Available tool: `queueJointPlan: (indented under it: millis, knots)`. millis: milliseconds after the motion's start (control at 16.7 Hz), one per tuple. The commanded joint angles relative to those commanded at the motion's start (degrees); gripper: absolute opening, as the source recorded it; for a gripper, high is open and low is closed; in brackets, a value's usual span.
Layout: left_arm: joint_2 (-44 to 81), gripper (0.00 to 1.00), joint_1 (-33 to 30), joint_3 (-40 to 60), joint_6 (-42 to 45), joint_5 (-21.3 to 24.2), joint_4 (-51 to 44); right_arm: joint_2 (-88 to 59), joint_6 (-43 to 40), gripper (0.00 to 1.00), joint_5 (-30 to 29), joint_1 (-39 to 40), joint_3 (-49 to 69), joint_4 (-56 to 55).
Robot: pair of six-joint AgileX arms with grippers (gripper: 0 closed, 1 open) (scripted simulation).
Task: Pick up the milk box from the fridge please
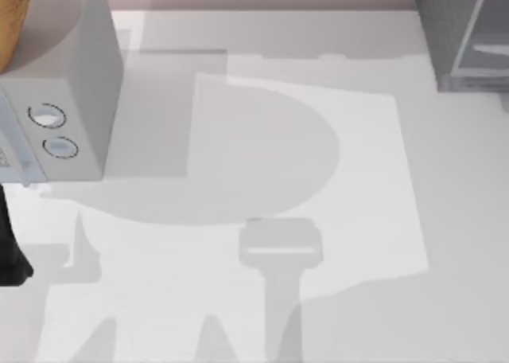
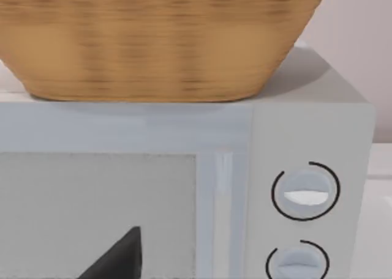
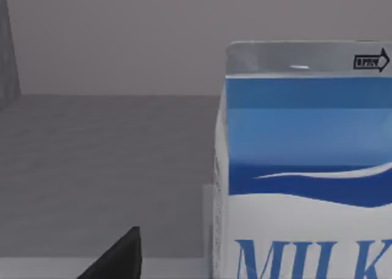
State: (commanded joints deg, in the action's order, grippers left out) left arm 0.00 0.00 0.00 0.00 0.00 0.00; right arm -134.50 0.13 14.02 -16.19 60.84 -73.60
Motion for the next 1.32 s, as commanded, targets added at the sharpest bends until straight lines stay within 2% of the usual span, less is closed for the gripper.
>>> queueJointPlan:
  millis: [300,600,1320]
  knots:
    - [0.00,1.00,0.00,0.00,0.00,0.00,0.00,-4.43,-0.05,1.00,-1.44,1.38,11.24,6.34]
    - [0.00,1.00,0.00,0.00,0.00,0.00,0.00,-4.94,-0.07,1.00,-1.69,1.62,12.56,7.41]
    - [0.00,1.00,0.00,0.00,0.00,0.00,0.00,-4.94,-0.07,0.10,-1.69,1.62,12.56,7.41]
